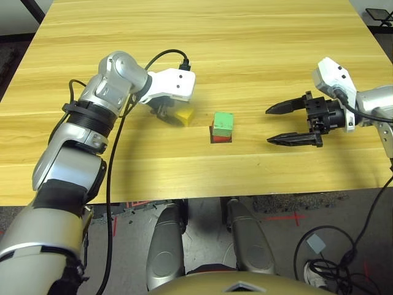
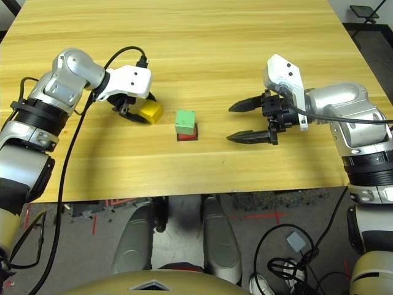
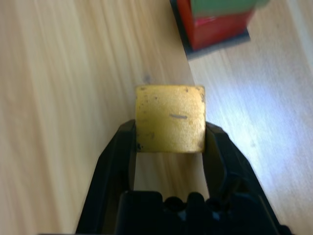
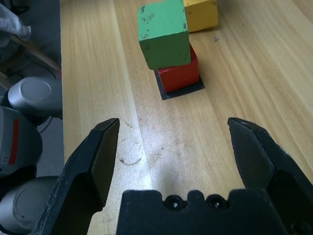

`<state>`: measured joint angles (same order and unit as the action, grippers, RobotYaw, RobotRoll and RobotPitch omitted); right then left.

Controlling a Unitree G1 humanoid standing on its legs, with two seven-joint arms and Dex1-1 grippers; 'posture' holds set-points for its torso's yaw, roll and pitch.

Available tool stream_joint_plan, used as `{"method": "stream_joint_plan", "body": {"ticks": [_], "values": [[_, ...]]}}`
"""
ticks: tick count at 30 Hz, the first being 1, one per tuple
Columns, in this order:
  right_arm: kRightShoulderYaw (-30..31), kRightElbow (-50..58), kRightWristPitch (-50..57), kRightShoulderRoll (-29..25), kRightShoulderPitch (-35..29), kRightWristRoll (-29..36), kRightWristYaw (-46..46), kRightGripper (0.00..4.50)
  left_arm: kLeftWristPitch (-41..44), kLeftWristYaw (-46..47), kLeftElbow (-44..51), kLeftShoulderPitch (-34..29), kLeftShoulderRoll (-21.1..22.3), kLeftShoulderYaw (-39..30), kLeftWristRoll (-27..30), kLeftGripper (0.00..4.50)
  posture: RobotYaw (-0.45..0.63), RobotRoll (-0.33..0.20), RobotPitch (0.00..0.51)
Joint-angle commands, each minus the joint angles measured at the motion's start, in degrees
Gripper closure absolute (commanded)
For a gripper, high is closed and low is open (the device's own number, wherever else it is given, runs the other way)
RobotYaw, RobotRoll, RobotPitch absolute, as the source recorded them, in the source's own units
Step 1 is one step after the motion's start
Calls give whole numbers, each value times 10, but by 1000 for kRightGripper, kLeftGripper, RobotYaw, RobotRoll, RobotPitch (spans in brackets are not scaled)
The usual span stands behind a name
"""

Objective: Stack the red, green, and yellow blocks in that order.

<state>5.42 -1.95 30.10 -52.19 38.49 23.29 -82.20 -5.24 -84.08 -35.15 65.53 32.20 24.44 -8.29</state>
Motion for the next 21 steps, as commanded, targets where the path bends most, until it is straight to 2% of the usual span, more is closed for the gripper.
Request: {"method": "stream_joint_plan", "body": {"ticks": [1,6,14,18,21], "values": [[-5,3,-6,1,0,2,-2,0,18,-7,18,-15,4,-4,1,2480,4,14,256],[-4,-2,-10,3,2,0,-1,0,89,-19,51,-4,21,-15,4,2480,14,17,252],[-1,-15,-17,11,4,-4,1,0,265,-50,61,86,60,-26,-4,2480,42,34,249],[2,-25,-22,18,8,-9,1,0,333,-53,66,123,60,-32,1,2480,54,43,249],[4,-31,-25,22,10,-11,1,0,381,-62,105,127,60,-31,10,2480,54,43,249]]}}
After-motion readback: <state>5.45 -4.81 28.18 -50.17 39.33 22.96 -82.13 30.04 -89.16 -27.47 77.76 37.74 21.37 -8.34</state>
